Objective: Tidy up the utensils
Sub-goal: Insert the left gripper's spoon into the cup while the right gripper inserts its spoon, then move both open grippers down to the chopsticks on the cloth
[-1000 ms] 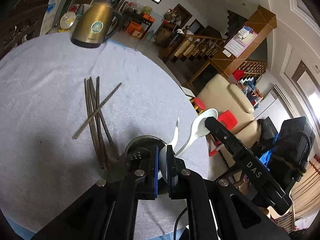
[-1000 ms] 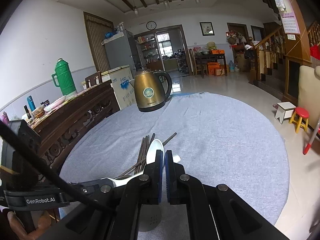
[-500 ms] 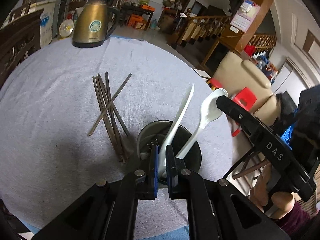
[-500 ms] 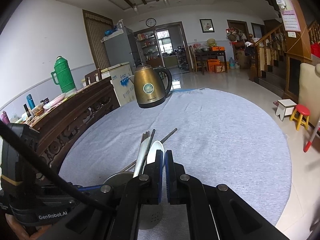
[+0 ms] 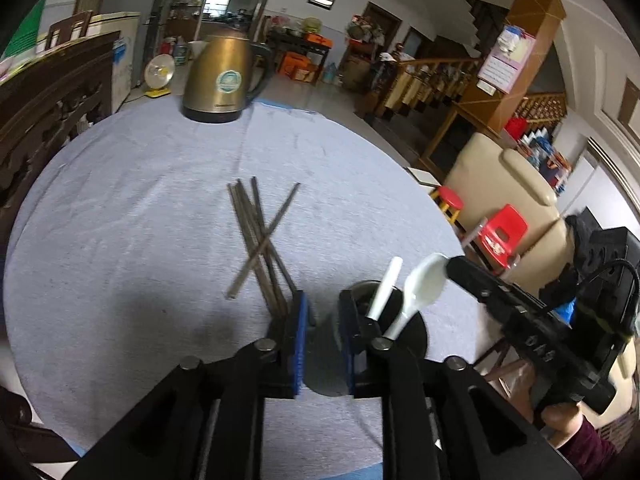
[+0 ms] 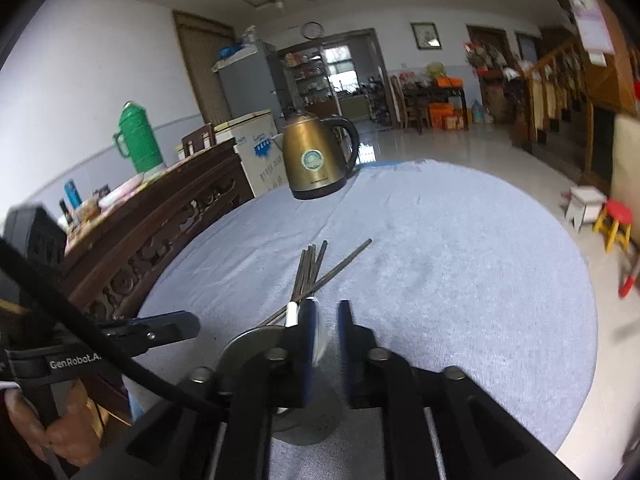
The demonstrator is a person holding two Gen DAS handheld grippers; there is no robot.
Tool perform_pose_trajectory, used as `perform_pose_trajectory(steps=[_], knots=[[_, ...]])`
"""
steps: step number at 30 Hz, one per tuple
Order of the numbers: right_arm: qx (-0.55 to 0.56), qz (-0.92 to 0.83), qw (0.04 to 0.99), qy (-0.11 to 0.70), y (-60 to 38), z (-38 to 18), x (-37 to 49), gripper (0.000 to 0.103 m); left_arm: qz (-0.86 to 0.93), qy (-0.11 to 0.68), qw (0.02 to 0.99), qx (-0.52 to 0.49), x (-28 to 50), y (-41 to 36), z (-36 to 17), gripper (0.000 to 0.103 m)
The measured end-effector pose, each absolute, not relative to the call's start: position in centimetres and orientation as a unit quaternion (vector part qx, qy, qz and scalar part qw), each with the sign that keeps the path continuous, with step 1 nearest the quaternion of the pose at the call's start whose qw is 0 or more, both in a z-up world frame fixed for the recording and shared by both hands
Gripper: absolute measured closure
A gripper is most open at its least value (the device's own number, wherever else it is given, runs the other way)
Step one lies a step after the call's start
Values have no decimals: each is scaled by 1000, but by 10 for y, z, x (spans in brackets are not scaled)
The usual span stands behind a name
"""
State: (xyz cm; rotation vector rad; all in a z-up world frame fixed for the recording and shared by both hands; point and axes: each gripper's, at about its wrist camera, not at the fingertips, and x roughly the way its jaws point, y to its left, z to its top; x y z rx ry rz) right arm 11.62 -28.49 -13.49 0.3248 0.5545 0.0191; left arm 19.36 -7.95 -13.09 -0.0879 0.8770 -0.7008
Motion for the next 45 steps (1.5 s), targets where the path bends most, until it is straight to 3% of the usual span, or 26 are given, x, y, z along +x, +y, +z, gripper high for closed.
perform_pose_trajectory(steps=[1, 3, 14, 19, 31, 45], knots=[[180, 10, 945, 271, -293, -136, 115, 76, -328, 420, 845, -46, 195, -77, -133, 70], [223, 10, 937, 269, -309, -140, 113, 75, -322, 423, 845, -54, 198, -74, -136, 65], [166, -50, 944, 282, -308, -135, 112, 76, -290, 434, 852, -44, 199, -70, -142, 63], [135, -46, 941, 306, -298, -138, 116, 76, -245, 411, 878, 3, 191, -70, -138, 43], [148, -33, 932, 329, -309, -151, 124, 76, -211, 424, 880, 26, 208, -63, -145, 43], [186, 46, 885, 425, -340, -164, 250, 76, -194, 452, 869, 59, 284, -71, -157, 43]])
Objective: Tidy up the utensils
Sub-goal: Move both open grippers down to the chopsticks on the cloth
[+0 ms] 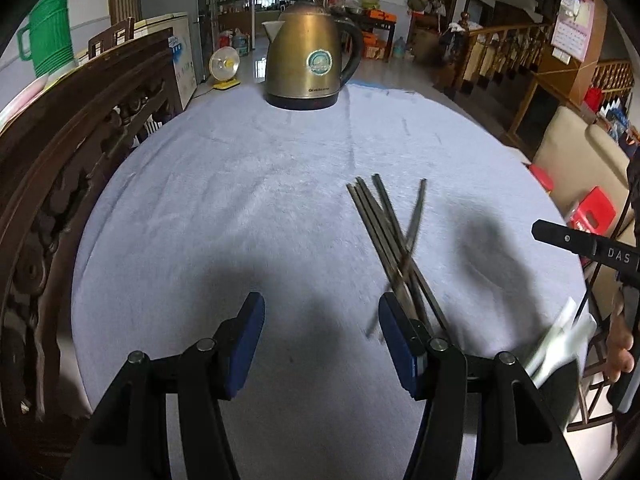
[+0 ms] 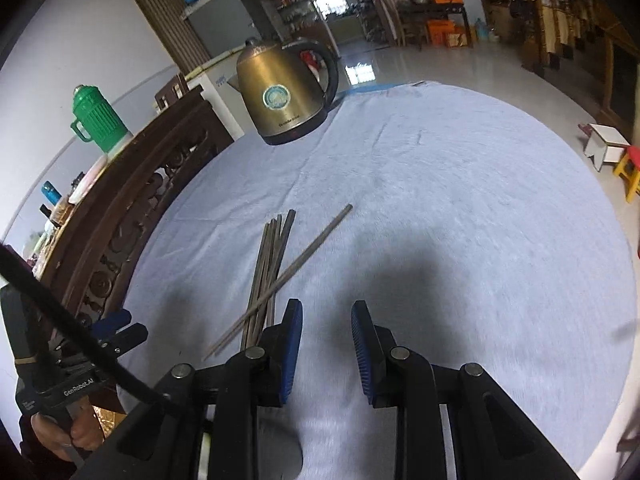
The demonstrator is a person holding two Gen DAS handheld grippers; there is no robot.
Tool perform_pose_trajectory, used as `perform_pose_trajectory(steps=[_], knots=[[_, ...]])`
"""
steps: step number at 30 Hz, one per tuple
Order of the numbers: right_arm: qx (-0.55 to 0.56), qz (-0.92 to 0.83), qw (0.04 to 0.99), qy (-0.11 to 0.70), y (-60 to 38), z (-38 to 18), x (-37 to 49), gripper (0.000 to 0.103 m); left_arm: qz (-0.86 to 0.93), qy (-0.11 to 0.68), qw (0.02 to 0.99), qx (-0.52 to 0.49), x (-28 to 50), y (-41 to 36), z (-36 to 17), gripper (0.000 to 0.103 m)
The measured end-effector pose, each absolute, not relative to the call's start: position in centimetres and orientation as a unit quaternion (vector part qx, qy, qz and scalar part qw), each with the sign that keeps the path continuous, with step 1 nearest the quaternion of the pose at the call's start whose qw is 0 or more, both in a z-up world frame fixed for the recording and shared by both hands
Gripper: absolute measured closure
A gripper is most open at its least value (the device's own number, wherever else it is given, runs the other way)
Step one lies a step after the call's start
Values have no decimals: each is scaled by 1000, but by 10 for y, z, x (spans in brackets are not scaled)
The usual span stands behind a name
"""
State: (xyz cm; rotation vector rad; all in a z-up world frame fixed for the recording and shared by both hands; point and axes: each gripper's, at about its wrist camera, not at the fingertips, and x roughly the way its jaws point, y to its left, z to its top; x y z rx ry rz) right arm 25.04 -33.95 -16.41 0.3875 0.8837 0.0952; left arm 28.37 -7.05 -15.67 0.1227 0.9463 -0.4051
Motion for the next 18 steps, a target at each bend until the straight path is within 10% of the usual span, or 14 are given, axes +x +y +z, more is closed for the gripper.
perform_pose_trajectory(steps=[18], knots=[[265, 52, 775, 572, -351, -215, 430, 76, -223, 579, 784, 12, 423, -143, -205, 56]])
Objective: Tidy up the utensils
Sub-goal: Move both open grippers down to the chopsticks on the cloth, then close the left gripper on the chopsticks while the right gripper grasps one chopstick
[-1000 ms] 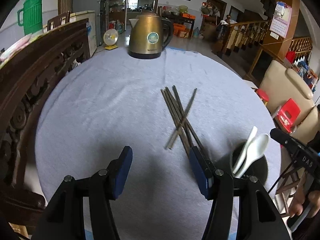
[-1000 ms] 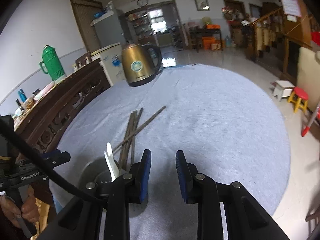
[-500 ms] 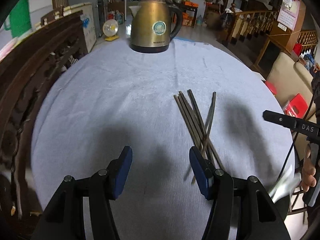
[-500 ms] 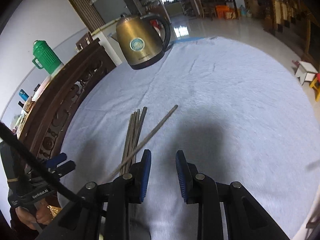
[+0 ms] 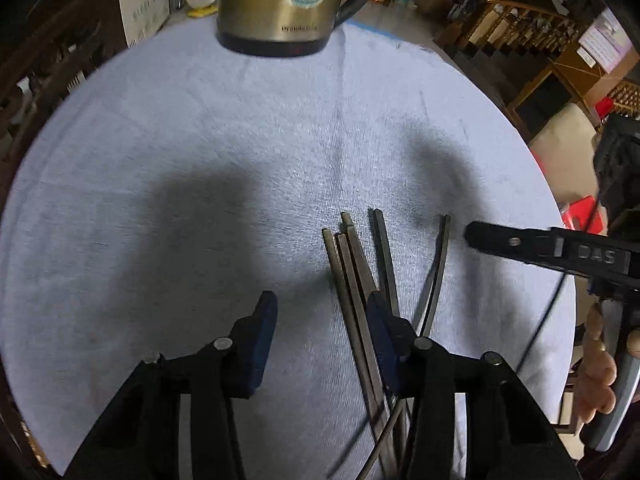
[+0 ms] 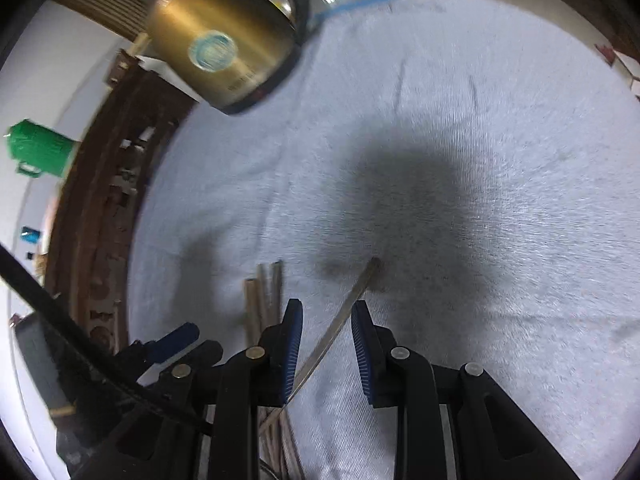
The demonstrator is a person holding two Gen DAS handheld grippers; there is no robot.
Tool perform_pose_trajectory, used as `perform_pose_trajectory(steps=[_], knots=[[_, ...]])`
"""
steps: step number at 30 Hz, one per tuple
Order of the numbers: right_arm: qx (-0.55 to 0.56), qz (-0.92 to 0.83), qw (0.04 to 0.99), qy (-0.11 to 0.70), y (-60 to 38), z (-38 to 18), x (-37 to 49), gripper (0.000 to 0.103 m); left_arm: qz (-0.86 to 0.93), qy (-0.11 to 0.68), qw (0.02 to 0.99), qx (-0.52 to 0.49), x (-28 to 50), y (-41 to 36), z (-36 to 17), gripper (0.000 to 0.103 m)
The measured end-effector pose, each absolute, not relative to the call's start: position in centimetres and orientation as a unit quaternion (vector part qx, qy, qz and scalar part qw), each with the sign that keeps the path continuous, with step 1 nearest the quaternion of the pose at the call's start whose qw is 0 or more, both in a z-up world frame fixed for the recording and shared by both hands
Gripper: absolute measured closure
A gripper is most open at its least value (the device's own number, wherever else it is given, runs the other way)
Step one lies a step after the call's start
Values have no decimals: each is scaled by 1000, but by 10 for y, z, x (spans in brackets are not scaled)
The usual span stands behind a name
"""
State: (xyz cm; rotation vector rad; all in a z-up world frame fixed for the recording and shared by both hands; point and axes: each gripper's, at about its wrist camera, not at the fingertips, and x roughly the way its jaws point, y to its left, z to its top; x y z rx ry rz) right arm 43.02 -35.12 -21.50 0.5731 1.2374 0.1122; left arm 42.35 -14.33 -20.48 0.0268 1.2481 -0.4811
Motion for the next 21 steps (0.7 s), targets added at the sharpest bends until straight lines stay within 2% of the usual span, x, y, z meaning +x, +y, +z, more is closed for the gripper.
perform_pose_trajectory(steps=[6, 7, 10, 11, 12, 15, 21], knots=[[247, 9, 747, 618, -337, -236, 447, 82, -224, 593, 774, 4, 436, -155, -210, 57], [240, 4, 754, 611, -336, -235, 448, 90, -221, 593, 774, 6, 438, -157, -210, 57], [234, 1, 763, 603, -336, -236, 447, 93, -218, 602, 768, 2, 445, -164, -215, 58], [232, 0, 766, 600, -337, -236, 446, 95, -217, 604, 767, 1, 448, -165, -216, 62], [225, -3, 771, 596, -338, -235, 444, 95, -215, 608, 765, 0, 449, -167, -219, 74], [201, -19, 787, 583, -344, -232, 435, 97, -214, 605, 767, -5, 449, -171, -218, 93], [185, -17, 809, 557, -359, -218, 415, 99, -218, 589, 778, 15, 435, -155, -207, 99]])
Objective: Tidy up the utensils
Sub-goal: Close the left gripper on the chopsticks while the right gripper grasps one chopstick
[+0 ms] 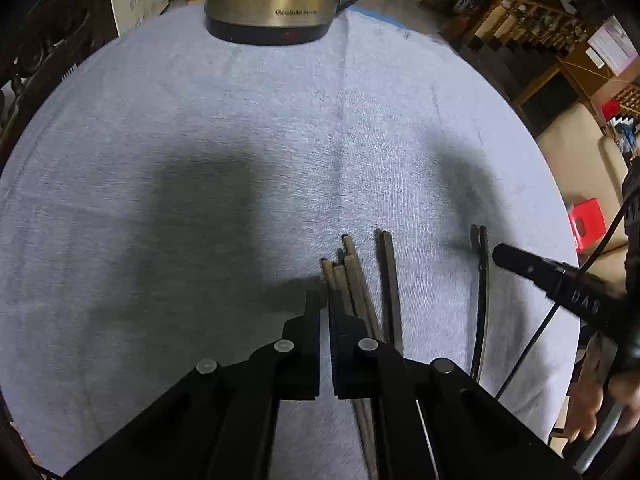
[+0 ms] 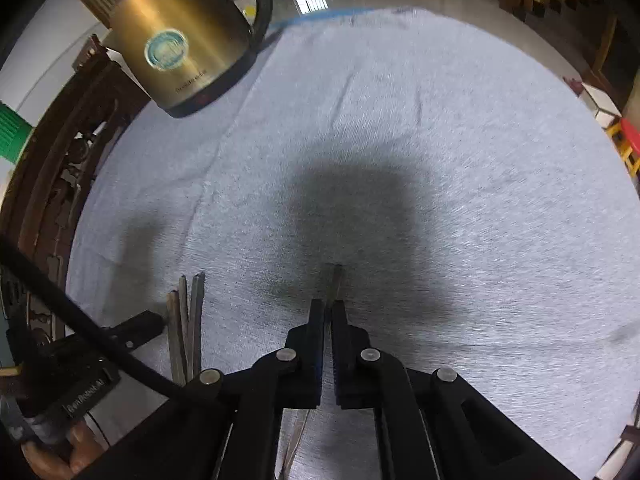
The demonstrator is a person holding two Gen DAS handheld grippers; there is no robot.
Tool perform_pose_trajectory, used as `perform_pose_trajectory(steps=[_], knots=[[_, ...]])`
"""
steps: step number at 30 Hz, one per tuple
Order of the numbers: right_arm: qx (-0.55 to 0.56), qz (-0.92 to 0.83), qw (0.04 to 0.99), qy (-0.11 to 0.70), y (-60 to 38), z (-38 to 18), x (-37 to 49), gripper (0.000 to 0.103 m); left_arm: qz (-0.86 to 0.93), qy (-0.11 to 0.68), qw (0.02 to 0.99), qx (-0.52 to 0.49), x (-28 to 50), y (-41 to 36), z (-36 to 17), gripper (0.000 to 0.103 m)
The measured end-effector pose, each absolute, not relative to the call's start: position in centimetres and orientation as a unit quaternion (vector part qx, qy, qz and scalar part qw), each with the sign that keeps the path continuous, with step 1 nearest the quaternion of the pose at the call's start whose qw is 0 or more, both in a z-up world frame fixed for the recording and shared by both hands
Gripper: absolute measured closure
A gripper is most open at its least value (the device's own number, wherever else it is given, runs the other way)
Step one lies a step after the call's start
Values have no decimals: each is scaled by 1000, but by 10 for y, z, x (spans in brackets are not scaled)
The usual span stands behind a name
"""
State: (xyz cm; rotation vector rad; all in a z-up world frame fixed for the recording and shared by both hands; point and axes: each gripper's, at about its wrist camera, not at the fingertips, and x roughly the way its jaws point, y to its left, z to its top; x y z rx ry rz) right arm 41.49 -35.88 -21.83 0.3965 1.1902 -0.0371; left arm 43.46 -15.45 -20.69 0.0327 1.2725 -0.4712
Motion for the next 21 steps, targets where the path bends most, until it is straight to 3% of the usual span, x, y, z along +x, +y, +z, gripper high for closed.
perform_pose_trajectory(steps=[8, 9, 12, 13, 21], knots=[[195, -23, 812, 550, -363, -218, 401, 99, -228, 586, 777, -26, 433, -134, -181, 97], [195, -25, 811, 551, -365, -220, 402, 99, -235, 588, 773, -29, 433, -139, -180, 92], [197, -29, 802, 563, -367, -224, 405, 99, -242, 588, 772, -15, 428, -158, -178, 59], [201, -28, 798, 568, -370, -225, 405, 99, -241, 586, 773, -10, 427, -164, -178, 55], [223, -29, 793, 567, -395, -222, 400, 98, -241, 613, 752, 17, 448, -194, -206, 55]])
